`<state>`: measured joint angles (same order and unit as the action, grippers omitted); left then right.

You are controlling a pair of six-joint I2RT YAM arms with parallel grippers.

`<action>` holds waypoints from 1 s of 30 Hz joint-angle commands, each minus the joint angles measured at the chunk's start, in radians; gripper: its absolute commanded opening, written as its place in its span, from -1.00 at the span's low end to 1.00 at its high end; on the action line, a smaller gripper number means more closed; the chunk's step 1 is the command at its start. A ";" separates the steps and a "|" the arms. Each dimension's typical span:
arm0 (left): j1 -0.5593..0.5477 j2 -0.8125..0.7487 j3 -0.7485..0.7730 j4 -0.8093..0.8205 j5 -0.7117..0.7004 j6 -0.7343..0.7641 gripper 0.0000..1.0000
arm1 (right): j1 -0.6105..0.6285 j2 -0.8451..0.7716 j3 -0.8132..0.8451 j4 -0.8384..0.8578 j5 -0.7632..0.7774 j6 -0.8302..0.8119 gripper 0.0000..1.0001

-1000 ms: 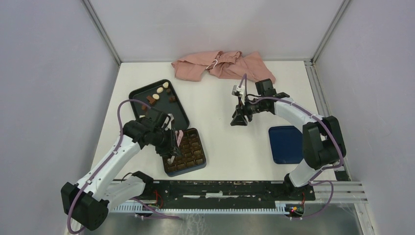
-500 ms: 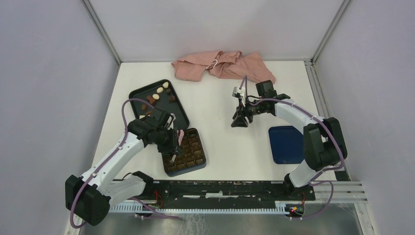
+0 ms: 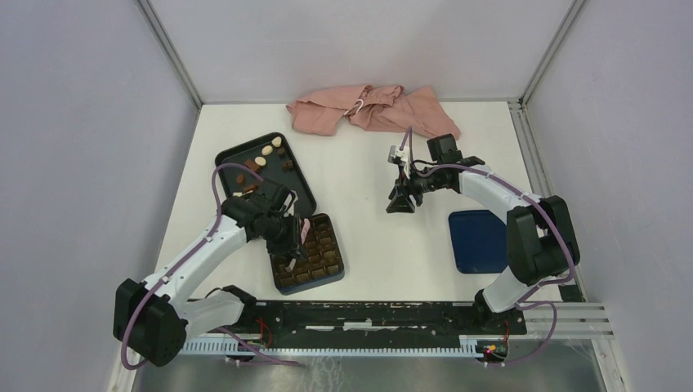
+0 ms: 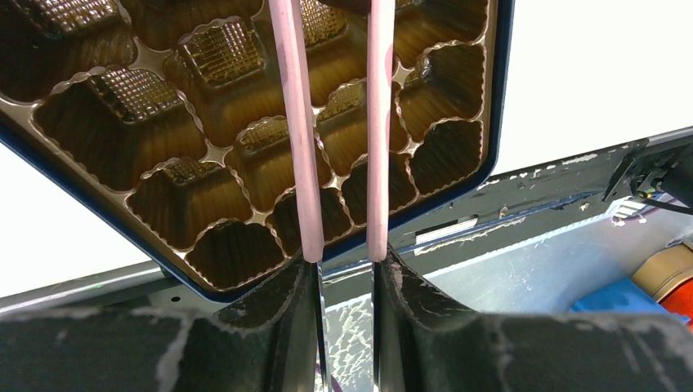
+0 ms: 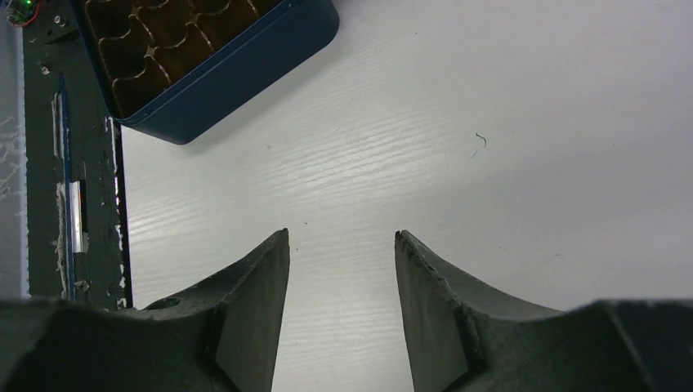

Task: Pack the chocolate
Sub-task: Place the fake chocolate in the packing box, then pick up the fake chocolate from the plate.

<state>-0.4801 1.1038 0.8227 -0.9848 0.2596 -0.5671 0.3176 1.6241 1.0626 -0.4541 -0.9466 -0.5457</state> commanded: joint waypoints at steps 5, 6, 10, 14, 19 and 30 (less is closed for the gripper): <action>-0.007 0.019 -0.005 0.031 -0.028 0.041 -0.66 | -0.004 -0.021 0.010 -0.019 -0.037 -0.032 0.12; -0.006 0.024 -0.005 0.032 -0.029 0.044 -0.62 | -0.004 -0.021 0.012 -0.020 -0.037 -0.033 0.13; -0.007 0.041 0.003 0.032 -0.033 0.058 -0.50 | -0.005 -0.021 0.012 -0.023 -0.031 -0.036 0.12; -0.006 0.044 0.010 0.034 -0.037 0.062 -0.39 | -0.006 -0.018 0.014 -0.025 -0.032 -0.038 0.13; -0.007 0.044 0.011 0.037 -0.035 0.062 -0.32 | -0.004 -0.015 0.014 -0.029 -0.035 -0.039 0.13; -0.008 0.044 0.037 0.031 -0.034 0.067 -0.24 | -0.003 -0.012 0.020 -0.040 -0.037 -0.049 0.14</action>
<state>-0.4801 1.1515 0.8181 -0.9737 0.2356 -0.5560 0.3176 1.6241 1.0626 -0.4885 -0.9504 -0.5701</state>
